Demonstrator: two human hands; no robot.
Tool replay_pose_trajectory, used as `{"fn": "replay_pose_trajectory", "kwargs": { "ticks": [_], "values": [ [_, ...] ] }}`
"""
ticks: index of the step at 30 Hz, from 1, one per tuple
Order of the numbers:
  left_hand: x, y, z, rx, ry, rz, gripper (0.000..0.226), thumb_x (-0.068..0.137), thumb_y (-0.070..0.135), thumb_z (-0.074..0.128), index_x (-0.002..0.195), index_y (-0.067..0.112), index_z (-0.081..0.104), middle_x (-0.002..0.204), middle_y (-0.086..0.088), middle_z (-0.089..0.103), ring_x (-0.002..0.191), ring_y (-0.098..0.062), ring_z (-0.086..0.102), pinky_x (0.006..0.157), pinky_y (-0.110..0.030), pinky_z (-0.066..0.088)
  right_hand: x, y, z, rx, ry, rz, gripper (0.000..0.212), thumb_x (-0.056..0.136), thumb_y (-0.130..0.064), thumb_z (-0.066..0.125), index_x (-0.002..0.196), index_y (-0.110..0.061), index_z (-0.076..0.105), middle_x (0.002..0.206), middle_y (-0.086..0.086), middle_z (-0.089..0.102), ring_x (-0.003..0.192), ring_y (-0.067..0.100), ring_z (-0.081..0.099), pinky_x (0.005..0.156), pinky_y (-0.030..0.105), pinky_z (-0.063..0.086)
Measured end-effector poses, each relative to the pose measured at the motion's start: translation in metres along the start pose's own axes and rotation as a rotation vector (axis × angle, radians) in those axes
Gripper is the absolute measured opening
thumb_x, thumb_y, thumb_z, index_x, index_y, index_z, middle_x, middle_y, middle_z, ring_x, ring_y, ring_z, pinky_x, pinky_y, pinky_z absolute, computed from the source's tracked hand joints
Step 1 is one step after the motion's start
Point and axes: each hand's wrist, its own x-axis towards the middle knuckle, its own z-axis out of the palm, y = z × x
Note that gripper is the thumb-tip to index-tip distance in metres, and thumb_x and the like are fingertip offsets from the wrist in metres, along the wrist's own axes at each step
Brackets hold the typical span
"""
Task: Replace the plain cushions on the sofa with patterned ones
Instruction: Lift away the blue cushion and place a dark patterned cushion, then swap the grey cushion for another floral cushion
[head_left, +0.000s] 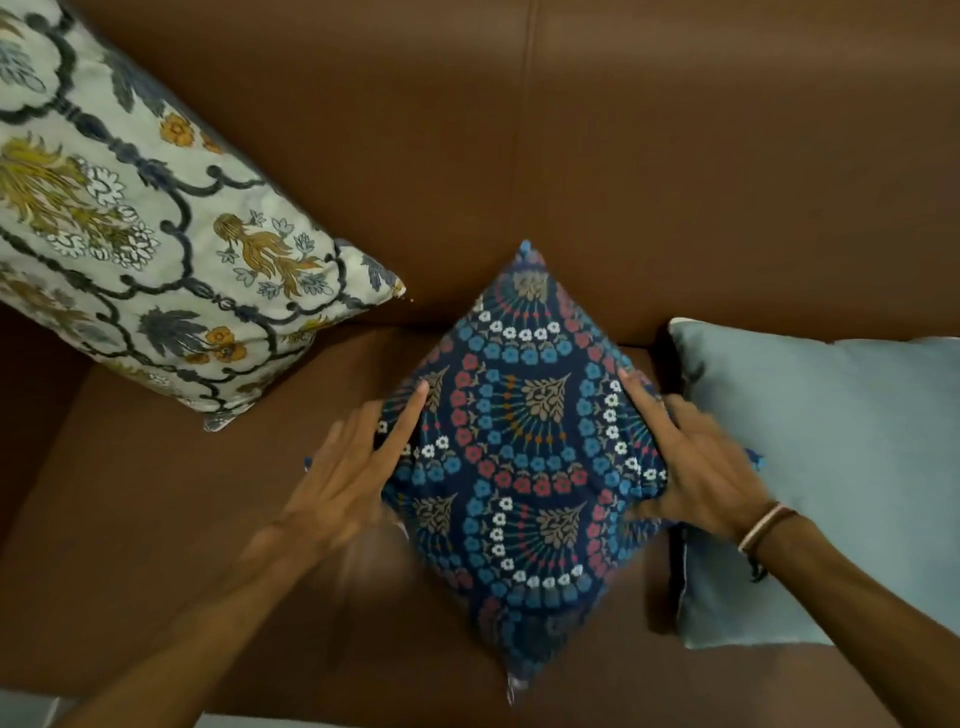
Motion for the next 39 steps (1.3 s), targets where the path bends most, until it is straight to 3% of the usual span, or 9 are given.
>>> {"fn": "replay_pose_trajectory", "kwargs": {
  "ticks": [6, 11, 16, 21, 24, 29, 32, 36, 39],
  "values": [
    [0.077, -0.037, -0.083, 0.26, 0.434, 0.057, 0.116, 0.085, 0.049, 0.072, 0.164, 0.022, -0.01, 0.141, -0.035, 0.038, 0.122, -0.051, 0.046, 0.097, -0.059, 0.044, 0.064, -0.015, -0.063, -0.071, 0.476, -0.015, 0.121, 0.073, -0.067, 0.073, 0.167, -0.015, 0.017, 0.134, 0.034, 0.056, 0.11, 0.05, 0.057, 0.087, 0.056, 0.053],
    [0.094, -0.021, -0.099, 0.348, 0.269, -0.102, 0.117, 0.091, 0.036, 0.071, 0.16, 0.02, -0.022, 0.162, -0.037, 0.012, 0.15, -0.051, 0.019, 0.121, -0.059, 0.022, 0.088, -0.007, -0.066, -0.072, 0.422, 0.003, 0.13, 0.07, -0.07, 0.081, 0.168, -0.017, 0.015, 0.149, 0.033, 0.048, 0.128, 0.05, 0.052, 0.101, 0.06, 0.048],
    [0.038, 0.066, -0.054, 0.122, 0.529, 0.015, 0.092, 0.082, 0.001, 0.066, 0.162, 0.01, 0.022, 0.159, -0.032, 0.025, 0.147, -0.048, 0.029, 0.114, -0.062, 0.033, 0.025, 0.065, -0.047, -0.003, 0.422, 0.243, 0.114, 0.076, -0.079, 0.067, 0.165, -0.014, 0.034, 0.156, 0.036, 0.045, 0.14, 0.052, 0.05, 0.112, 0.062, 0.044],
    [0.023, 0.211, 0.031, -0.786, -0.28, -0.211, 0.094, 0.076, 0.06, 0.078, 0.154, 0.038, 0.032, 0.152, 0.004, 0.044, 0.136, -0.011, 0.046, 0.108, -0.029, 0.044, -0.086, 0.166, -0.028, 0.161, 0.355, 0.695, 0.101, 0.093, -0.083, 0.026, 0.155, -0.006, 0.048, 0.151, 0.031, 0.051, 0.137, 0.051, 0.051, 0.113, 0.062, 0.043],
    [0.065, 0.31, 0.082, -1.213, -0.439, -0.338, 0.094, 0.064, 0.047, 0.093, 0.139, 0.043, 0.036, 0.142, 0.018, 0.052, 0.118, 0.004, 0.053, 0.084, -0.002, 0.044, -0.141, 0.212, -0.017, 0.376, 0.266, 0.802, 0.08, 0.1, -0.07, 0.042, 0.165, -0.023, 0.032, 0.167, 0.021, 0.037, 0.151, 0.046, 0.038, 0.125, 0.059, 0.032],
    [0.118, 0.416, 0.095, -1.363, 0.033, -0.595, 0.059, 0.058, 0.013, 0.098, 0.099, 0.029, 0.058, 0.104, 0.014, 0.068, 0.114, -0.019, 0.065, 0.072, -0.007, 0.05, -0.172, 0.237, 0.007, 0.766, 0.308, 0.886, 0.086, 0.1, -0.067, 0.05, 0.169, -0.026, 0.019, 0.167, 0.019, 0.04, 0.15, 0.041, 0.043, 0.126, 0.049, 0.033],
    [0.125, 0.448, 0.042, -1.382, 0.256, -0.325, 0.072, 0.058, 0.01, 0.092, 0.119, 0.024, 0.056, 0.119, 0.002, 0.069, 0.12, -0.022, 0.066, 0.089, -0.023, 0.057, -0.171, 0.249, -0.012, 1.292, 0.39, 0.93, 0.086, 0.095, -0.081, 0.038, 0.162, -0.027, 0.038, 0.164, 0.006, 0.05, 0.148, 0.029, 0.048, 0.126, 0.046, 0.034],
    [0.105, 0.46, -0.033, -0.713, 0.469, 0.089, 0.065, 0.06, 0.022, 0.076, 0.118, 0.03, 0.048, 0.087, 0.009, 0.07, 0.08, -0.01, 0.066, 0.064, -0.027, 0.048, -0.17, 0.262, -0.038, 1.862, 0.445, 0.896, 0.093, 0.092, -0.088, 0.018, 0.137, -0.02, 0.063, 0.13, 0.013, 0.072, 0.119, 0.03, 0.066, 0.111, 0.046, 0.049],
    [0.07, 0.441, -0.036, -0.198, 0.67, 0.39, 0.038, 0.079, 0.017, 0.066, 0.115, 0.013, 0.054, 0.088, -0.009, 0.072, 0.087, -0.019, 0.056, 0.076, -0.032, 0.041, -0.187, 0.274, -0.045, 2.047, 0.49, 0.746, 0.096, 0.089, -0.087, 0.031, 0.152, -0.018, 0.055, 0.133, 0.012, 0.07, 0.114, 0.031, 0.07, 0.108, 0.047, 0.049]
  ]
}}
